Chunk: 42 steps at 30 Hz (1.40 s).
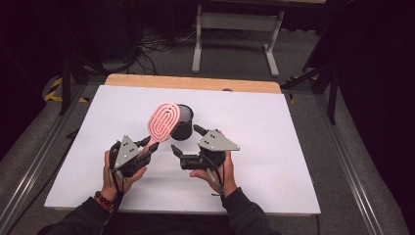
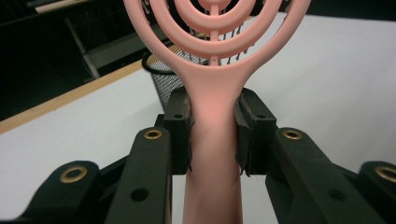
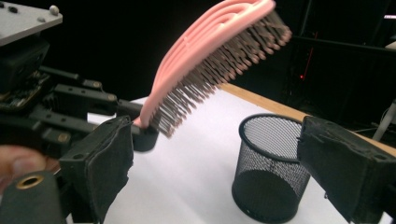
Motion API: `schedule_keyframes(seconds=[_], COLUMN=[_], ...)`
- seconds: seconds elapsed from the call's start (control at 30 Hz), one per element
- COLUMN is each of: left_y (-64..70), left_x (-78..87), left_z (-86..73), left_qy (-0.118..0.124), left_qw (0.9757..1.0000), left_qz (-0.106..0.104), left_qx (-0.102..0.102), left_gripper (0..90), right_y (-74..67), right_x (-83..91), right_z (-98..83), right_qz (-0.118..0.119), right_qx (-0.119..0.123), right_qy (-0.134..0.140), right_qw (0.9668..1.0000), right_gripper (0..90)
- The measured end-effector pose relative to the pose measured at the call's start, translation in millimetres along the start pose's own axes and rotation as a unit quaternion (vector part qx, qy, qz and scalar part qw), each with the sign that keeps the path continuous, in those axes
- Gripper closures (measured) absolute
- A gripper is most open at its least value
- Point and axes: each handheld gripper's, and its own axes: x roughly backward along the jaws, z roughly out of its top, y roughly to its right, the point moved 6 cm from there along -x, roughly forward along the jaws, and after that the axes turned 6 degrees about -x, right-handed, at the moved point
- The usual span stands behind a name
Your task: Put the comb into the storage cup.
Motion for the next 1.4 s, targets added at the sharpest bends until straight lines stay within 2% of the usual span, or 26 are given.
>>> schedule_keyframes(seconds=[0.2, 0.47, 0.57, 0.83, 0.9, 1.07, 1.13, 1.23, 1.33, 1.4], left_y=[16.7, 35.7, 44.6, 62.9, 64.1, 64.1, 64.4, 65.5, 65.3, 64.6], left_x=[-1.6, -10.3, -14.2, -23.9, -26.5, -31.1, -32.4, -34.2, -34.6, -35.4], left_z=[11.1, 15.2, 16.1, 16.3, 15.7, 13.5, 12.8, 13.1, 14.1, 14.7], left_qy=[0.021, 0.032, 0.033, 0.032, 0.033, 0.024, 0.022, 0.023, 0.027, 0.027], left_qw=[0.9997, 0.999, 0.9988, 0.9975, 0.9977, 0.9978, 0.998, 0.9979, 0.9976, 0.9973], left_qz=[-0.008, -0.022, -0.026, -0.036, -0.038, -0.038, -0.036, -0.035, -0.036, -0.039], left_qx=[-0.012, -0.021, -0.027, -0.051, -0.046, -0.048, -0.048, -0.05, -0.052, -0.056], left_gripper=[69.6, 69.6, 69.6, 69.7, 69.7, 69.7, 69.7, 69.7, 69.7, 69.7], right_y=[-4.7, -0.4, 2.5, 7.2, 8.0, 5.9, 4.4, -2.5, -8.8, -10.5], right_x=[2.1, 5.4, 6.2, 9.5, 12.7, 20.6, 22.0, 24.7, 26.6, 27.4], right_z=[7.5, 10.3, 10.1, 11.0, 12.8, 16.6, 17.2, 17.4, 18.5, 18.8], right_qz=[0.008, 0.001, 0.0, 0.006, 0.004, 0.026, 0.032, 0.052, 0.062, 0.066], right_qx=[-0.016, -0.034, -0.043, -0.064, -0.077, -0.091, -0.092, -0.087, -0.073, -0.073], right_qy=[0.013, 0.024, 0.026, 0.04, 0.057, 0.086, 0.092, 0.105, 0.107, 0.108], right_qw=[0.9998, 0.9991, 0.9988, 0.9971, 0.9953, 0.9917, 0.991, 0.9893, 0.9897, 0.9893], right_gripper=[7.6, 7.3, 10.0, 21.9, 30.4, 54.6, 56.5, 61.2, 62.2, 62.5])
